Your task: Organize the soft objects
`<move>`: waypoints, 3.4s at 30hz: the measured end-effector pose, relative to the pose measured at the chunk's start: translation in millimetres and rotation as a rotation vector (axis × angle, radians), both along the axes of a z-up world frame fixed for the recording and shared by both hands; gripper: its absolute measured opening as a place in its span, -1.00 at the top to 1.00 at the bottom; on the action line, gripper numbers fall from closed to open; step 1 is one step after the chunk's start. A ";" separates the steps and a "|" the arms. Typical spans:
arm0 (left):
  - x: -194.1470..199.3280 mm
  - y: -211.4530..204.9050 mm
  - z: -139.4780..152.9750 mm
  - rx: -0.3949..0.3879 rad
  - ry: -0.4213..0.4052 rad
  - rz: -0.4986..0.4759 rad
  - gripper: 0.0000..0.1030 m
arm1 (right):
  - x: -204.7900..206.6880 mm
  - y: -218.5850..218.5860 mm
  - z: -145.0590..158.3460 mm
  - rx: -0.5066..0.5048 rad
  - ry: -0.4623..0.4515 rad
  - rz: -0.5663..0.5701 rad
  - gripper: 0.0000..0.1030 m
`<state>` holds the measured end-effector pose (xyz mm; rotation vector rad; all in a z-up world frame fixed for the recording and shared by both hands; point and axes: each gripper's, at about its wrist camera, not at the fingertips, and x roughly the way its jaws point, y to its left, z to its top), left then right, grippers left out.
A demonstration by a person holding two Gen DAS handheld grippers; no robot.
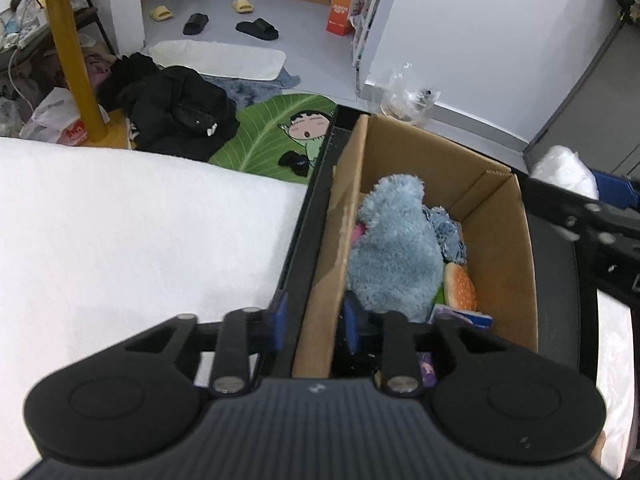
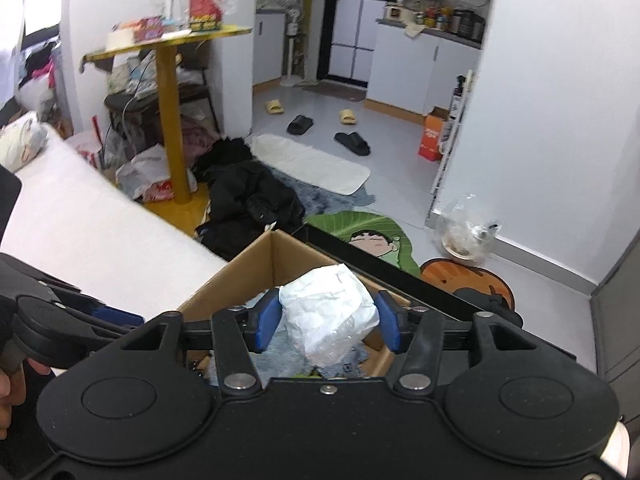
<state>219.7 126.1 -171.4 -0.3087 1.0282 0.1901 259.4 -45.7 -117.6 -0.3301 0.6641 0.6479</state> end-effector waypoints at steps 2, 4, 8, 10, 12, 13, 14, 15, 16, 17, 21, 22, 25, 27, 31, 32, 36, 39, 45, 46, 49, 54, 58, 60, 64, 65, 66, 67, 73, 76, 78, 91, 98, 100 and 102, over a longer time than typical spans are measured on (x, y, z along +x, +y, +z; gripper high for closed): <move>0.6 -0.5 -0.8 -0.010 0.000 -0.009 0.69 | -1.8 3.2 0.8 -0.010 -0.016 0.005 -0.47; 0.7 -2.2 -1.2 -0.009 -0.002 -0.019 0.75 | -4.0 0.4 2.1 -0.001 -0.019 0.004 -0.53; -1.1 -1.8 -1.5 -0.022 -0.006 -0.024 0.77 | -5.5 -15.4 3.5 0.017 -0.003 -0.028 -0.53; -2.0 -0.5 -1.0 -0.031 -0.002 -0.023 0.78 | -6.5 -25.6 4.7 0.024 0.002 -0.053 -0.53; -3.5 -0.6 0.7 -0.030 -0.005 -0.026 0.78 | -6.0 -36.1 6.2 0.036 0.007 -0.084 -0.55; -4.4 -1.4 1.9 -0.029 -0.006 -0.028 0.78 | -5.8 -42.8 7.4 0.047 0.013 -0.103 -0.57; -4.8 -2.2 2.8 -0.029 -0.006 -0.030 0.78 | -5.2 -48.8 8.5 0.058 0.020 -0.122 -0.57; -5.2 -3.3 3.8 -0.027 -0.004 -0.035 0.78 | -5.4 -54.5 9.3 0.070 0.026 -0.141 -0.57; -5.7 -4.7 5.2 -0.022 -0.004 -0.039 0.78 | -5.8 -60.8 11.2 0.083 0.035 -0.159 -0.58; -6.5 -7.3 7.8 -0.013 -0.006 -0.048 0.78 | -5.8 -65.8 12.2 0.094 0.046 -0.173 -0.59; -9.6 -19.4 20.1 0.040 -0.016 -0.098 0.70 | -11.2 -85.8 19.6 0.144 0.082 -0.228 -0.68; -11.0 -21.2 24.2 0.048 -0.024 -0.102 0.70 | -11.9 -90.8 20.9 0.162 0.095 -0.241 -0.69; -14.3 -24.6 33.9 0.044 -0.036 -0.108 0.68 | -14.8 -102.5 25.9 0.203 0.129 -0.272 -0.69; -17.0 -26.1 41.8 0.047 -0.049 -0.110 0.62 | -19.3 -106.7 30.2 0.216 0.140 -0.287 -0.72; -23.9 -33.6 62.6 0.045 -0.091 -0.112 0.38 | -29.1 -115.8 39.8 0.240 0.144 -0.319 -0.89; -25.7 -37.0 68.2 0.046 -0.101 -0.119 0.33 | -32.6 -118.8 42.7 0.242 0.141 -0.332 -0.93; -34.4 -51.7 88.0 0.059 -0.130 -0.154 -0.07 | -45.0 -129.1 52.3 0.251 0.132 -0.361 -0.99; -42.7 -61.6 100.5 0.067 -0.144 -0.167 -0.42 | -54.6 -137.5 59.5 0.268 0.140 -0.385 -1.00; -64.0 -75.9 126.4 0.066 -0.181 -0.187 -0.73 | -76.6 -155.3 73.3 0.296 0.153 -0.448 -1.00; -68.4 -77.8 129.9 0.070 -0.185 -0.190 -0.78 | -80.9 -158.0 75.6 0.294 0.150 -0.459 -1.00; -82.4 -82.4 139.5 0.081 -0.200 -0.190 -0.86 | -93.4 -166.3 82.1 0.308 0.151 -0.491 -1.00; -107.5 -87.1 154.2 0.093 -0.232 -0.194 -0.93 | -118.1 -179.0 93.8 0.341 0.126 -0.516 -1.00; -129.3 -92.7 165.7 0.094 -0.266 -0.200 -0.94 | -136.5 -184.8 100.5 0.349 0.102 -0.527 -1.00; -137.7 -96.3 170.3 0.094 -0.276 -0.202 -0.95 | -144.5 -187.4 102.4 0.354 0.089 -0.533 -1.00; -156.8 -102.7 180.9 0.087 -0.306 -0.213 -0.96 | -159.1 -191.9 107.8 0.354 0.067 -0.538 -1.00; -161.4 -104.2 183.2 0.085 -0.312 -0.212 -0.96 | -162.6 -193.0 109.3 0.356 0.064 -0.539 -1.00; -165.5 -105.3 185.3 0.081 -0.319 -0.211 -0.96 | -165.9 -194.3 110.1 0.357 0.060 -0.541 -1.00; -170.1 -106.5 186.9 0.077 -0.325 -0.212 -0.97 | -170.2 -195.2 111.4 0.359 0.055 -0.543 -1.00; -191.2 -114.3 197.4 0.083 -0.353 -0.225 -0.98 | -187.1 -199.1 122.0 0.385 0.058 -0.524 -1.00; -199.6 -117.1 201.1 0.091 -0.356 -0.232 -0.98 | -194.0 -201.2 127.0 0.381 0.054 -0.541 -1.00; -204.6 -119.0 202.5 0.105 -0.353 -0.235 -0.99 | -200.3 -201.1 129.4 0.367 0.046 -0.553 -1.00; -234.6 -130.3 199.9 0.138 -0.363 -0.245 -1.00 | -220.1 -188.9 115.3 0.317 0.079 -0.557 -1.00; -248.8 -137.5 198.4 0.167 -0.372 -0.264 -1.00 | -224.1 -183.7 108.4 0.283 0.085 -0.540 -1.00; -250.5 -138.3 198.6 0.172 -0.378 -0.252 -1.00 | -226.5 -181.6 108.6 0.271 0.071 -0.541 -1.00; -251.6 -138.2 197.8 0.166 -0.381 -0.251 -1.00 | -227.8 -179.8 108.7 0.263 0.059 -0.537 -1.00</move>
